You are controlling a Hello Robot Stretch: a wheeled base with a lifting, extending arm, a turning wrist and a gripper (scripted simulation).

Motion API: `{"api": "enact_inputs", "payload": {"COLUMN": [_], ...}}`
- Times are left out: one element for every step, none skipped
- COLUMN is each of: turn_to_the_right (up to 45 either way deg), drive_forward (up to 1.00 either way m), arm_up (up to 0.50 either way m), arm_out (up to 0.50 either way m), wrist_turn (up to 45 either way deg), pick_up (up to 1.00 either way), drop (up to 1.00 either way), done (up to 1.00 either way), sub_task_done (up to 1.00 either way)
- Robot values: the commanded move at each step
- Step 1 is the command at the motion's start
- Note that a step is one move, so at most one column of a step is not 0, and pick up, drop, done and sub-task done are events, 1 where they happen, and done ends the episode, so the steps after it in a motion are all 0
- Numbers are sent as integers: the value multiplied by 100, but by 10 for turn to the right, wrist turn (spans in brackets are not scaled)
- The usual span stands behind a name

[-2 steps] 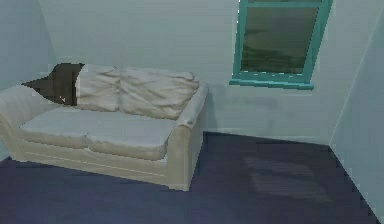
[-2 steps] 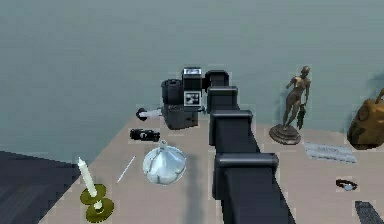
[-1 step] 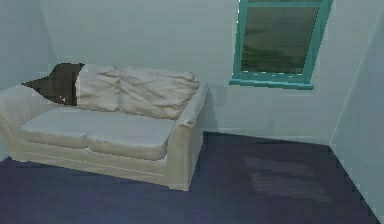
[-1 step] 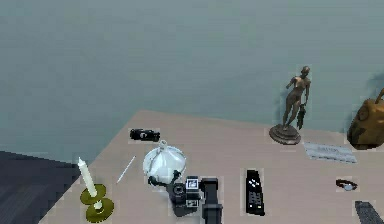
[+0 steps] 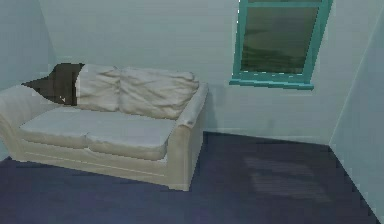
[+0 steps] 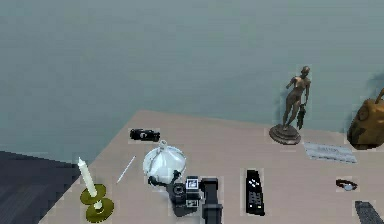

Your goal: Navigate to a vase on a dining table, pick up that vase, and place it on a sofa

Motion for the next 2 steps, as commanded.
{"api": "enact_inputs", "payload": {"turn_to_the_right": [0, 0], "drive_forward": [0, 0], "arm_up": [10, 20], "arm_out": [0, 0], "wrist_turn": [0, 0], "pick_up": [0, 0], "drop": [0, 0], "done": [0, 0], "sub_task_done": [0, 0]}}
